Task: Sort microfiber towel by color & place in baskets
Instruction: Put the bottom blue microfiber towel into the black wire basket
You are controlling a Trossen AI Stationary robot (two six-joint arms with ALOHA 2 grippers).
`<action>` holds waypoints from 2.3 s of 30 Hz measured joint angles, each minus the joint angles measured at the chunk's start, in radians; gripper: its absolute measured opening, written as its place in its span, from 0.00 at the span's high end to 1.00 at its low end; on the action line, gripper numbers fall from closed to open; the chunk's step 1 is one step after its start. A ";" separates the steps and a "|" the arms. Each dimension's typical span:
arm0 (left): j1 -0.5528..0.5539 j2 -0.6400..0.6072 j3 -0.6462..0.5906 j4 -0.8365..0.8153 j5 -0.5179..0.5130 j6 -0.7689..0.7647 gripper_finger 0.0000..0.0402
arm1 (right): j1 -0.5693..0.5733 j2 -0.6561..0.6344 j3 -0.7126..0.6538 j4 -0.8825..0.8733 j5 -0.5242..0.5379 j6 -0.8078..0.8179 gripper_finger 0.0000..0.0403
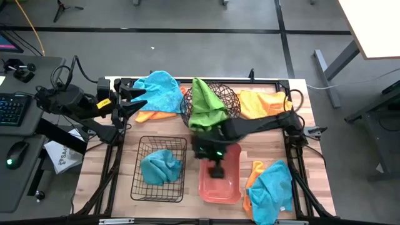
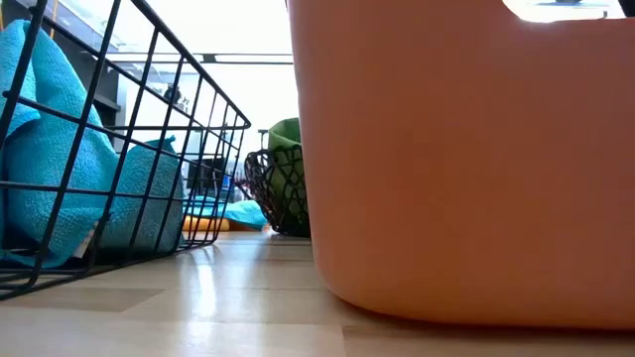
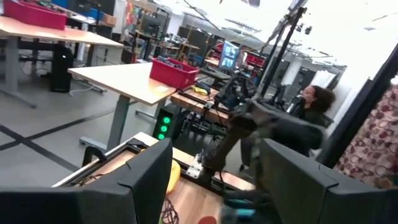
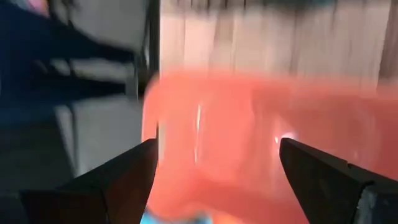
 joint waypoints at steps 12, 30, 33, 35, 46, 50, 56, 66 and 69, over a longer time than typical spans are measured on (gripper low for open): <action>0.001 0.004 0.000 -0.001 -0.027 0.001 0.42 | 0.356 -0.379 -0.568 -0.018 0.214 0.655 0.18; 0.001 0.004 0.000 -0.001 -0.041 0.000 0.42 | 0.536 -0.449 -1.140 0.458 0.113 1.528 0.25; 0.001 0.004 0.000 -0.001 -0.042 0.000 0.42 | 0.536 -0.424 -1.140 0.455 0.118 1.531 0.30; 0.001 0.004 0.000 -0.001 -0.042 0.000 0.42 | 0.536 -0.400 -1.140 0.446 0.117 1.531 0.33; 0.001 0.004 0.000 -0.001 -0.042 0.001 0.42 | 0.537 -0.356 -1.036 0.296 0.145 1.425 0.90; 0.001 0.004 0.000 -0.001 -0.043 0.001 0.42 | 0.536 -0.356 -0.865 0.052 0.157 1.309 0.95; 0.001 0.004 0.000 -0.002 -0.043 0.010 0.42 | 0.537 -0.363 -0.598 -0.205 0.302 1.268 0.98; 0.001 0.005 0.000 -0.003 -0.043 0.010 0.42 | 0.565 -0.371 -0.722 -0.008 0.321 1.407 0.88; 0.001 0.004 0.000 -0.003 -0.043 0.010 0.42 | 0.591 -0.371 -0.831 0.149 0.233 1.430 0.76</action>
